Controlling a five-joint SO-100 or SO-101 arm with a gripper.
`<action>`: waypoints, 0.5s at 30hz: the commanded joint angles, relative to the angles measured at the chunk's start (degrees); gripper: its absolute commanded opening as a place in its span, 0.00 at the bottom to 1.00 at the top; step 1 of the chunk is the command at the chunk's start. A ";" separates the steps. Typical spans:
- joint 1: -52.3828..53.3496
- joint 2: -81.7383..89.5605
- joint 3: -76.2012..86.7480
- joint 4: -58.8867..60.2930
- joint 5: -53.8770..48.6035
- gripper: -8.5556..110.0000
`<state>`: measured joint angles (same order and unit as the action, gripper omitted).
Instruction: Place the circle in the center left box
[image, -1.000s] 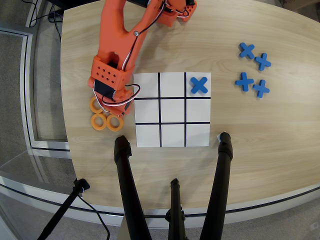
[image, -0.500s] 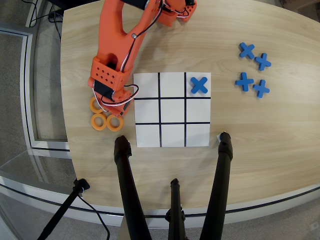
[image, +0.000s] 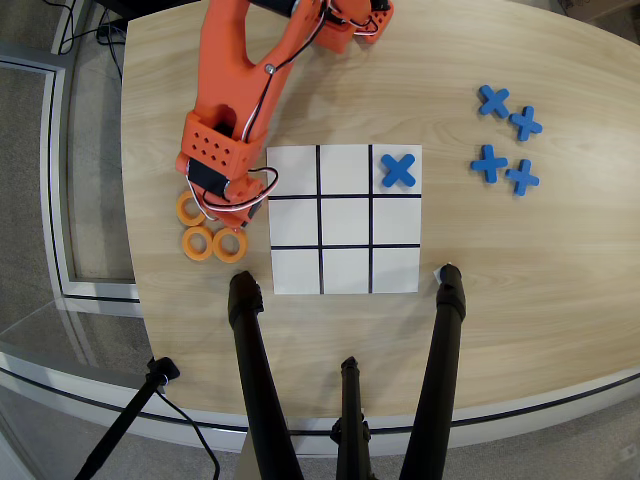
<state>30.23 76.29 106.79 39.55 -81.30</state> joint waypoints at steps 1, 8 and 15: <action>-0.70 0.79 1.49 1.05 0.70 0.07; -2.81 9.14 3.43 1.76 3.96 0.07; -10.02 28.92 10.28 7.73 5.27 0.07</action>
<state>23.12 96.24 114.26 46.32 -76.29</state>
